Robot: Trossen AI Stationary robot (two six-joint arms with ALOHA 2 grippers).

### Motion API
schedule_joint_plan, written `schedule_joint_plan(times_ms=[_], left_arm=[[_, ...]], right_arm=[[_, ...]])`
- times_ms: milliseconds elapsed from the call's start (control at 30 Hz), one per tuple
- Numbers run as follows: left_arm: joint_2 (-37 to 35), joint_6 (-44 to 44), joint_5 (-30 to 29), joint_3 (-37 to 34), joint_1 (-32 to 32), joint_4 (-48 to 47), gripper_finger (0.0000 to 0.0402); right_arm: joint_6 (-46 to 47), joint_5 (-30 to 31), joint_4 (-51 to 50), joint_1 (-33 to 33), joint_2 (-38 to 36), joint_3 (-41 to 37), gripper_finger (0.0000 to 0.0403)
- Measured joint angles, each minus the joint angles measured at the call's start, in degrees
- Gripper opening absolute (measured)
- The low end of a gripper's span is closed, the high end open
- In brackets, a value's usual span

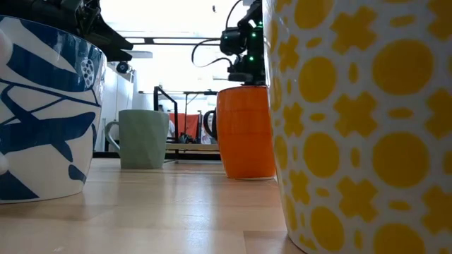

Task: Place coffee mugs
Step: Put the black mug on the shelf

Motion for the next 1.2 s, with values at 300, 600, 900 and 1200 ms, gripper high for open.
schedule_joint_plan(times_ms=[300, 600, 900, 1200], left_arm=[[0.0, 0.0, 0.0, 0.0, 0.0, 0.0, 0.0172], [0.0, 0.0, 0.0, 0.0, 0.0, 0.0, 0.0172], [0.0, 0.0, 0.0, 0.0, 0.0, -0.1, 0.0172], [0.0, 0.0, 0.0, 0.0, 0.0, -0.2, 0.0172]], right_arm=[[-0.1, -1.1, 2.0, 0.0, 0.0, 0.0, 0.0000], [-0.1, -2.0, 2.4, 0.3, 1.9, 0.0, 0.0000], [-1.2, -3.9, 5.5, 1.9, 3.1, 0.0, 0.0000], [0.6, -0.9, 4.0, 2.2, 3.1, 0.0, 0.0000]])
